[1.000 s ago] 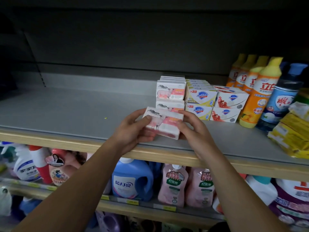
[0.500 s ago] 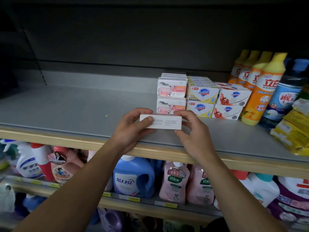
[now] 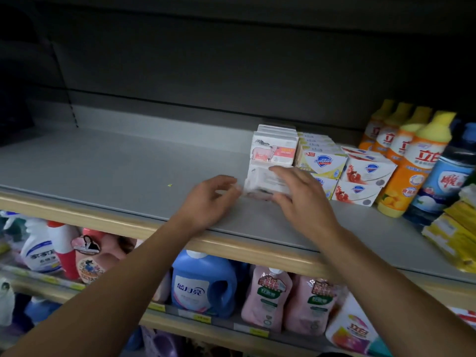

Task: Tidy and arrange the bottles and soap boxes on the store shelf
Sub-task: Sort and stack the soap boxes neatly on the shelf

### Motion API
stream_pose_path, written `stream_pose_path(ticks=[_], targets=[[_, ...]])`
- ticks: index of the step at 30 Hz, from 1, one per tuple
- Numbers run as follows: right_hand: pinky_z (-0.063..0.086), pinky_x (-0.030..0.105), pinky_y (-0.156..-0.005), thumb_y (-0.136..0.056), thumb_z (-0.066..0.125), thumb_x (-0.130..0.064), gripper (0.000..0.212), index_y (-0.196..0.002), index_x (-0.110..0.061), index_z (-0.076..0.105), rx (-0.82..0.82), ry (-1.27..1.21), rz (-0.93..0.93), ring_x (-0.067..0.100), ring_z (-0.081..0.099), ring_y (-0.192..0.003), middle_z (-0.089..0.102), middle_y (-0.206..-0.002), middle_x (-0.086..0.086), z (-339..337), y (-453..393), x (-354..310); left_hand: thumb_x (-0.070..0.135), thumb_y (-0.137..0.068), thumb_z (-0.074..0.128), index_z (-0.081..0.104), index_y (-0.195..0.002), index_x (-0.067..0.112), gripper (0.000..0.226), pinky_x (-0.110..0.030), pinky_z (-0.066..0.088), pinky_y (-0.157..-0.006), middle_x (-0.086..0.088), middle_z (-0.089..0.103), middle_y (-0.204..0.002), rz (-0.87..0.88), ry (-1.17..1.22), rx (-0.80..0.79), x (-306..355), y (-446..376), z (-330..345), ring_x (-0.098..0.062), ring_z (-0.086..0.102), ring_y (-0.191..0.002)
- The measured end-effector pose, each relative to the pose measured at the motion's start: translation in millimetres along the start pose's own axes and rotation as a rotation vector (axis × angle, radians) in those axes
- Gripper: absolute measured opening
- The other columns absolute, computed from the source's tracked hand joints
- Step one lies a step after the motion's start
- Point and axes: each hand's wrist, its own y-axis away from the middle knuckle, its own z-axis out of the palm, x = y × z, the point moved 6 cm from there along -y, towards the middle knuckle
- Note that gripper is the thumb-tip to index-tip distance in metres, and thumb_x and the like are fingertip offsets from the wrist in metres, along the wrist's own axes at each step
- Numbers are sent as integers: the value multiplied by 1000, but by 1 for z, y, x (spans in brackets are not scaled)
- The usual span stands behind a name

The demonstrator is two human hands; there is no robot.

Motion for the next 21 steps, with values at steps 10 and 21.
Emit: stream_pose_path(ticks=[10,21], targets=[[30,41,-103,-89,63,-16,51,-136,-29,48,-22,152,55,28,44,-121,55,-133,2,6,-92,30,75,-76,24,51,-135,37,75,-36,31,-112,11,49,-142,70,-798,-140,-32,-7,2,-15,40,-135],[28,41,-98,-92,61,-23,45,-137,-23,56,69,415,20,31,44,-113,58,-123,2,34,-103,39,70,-83,45,48,-136,40,61,-37,28,-114,12,47,-144,72,-754,-111,-39,-9,1,-17,38,-136]])
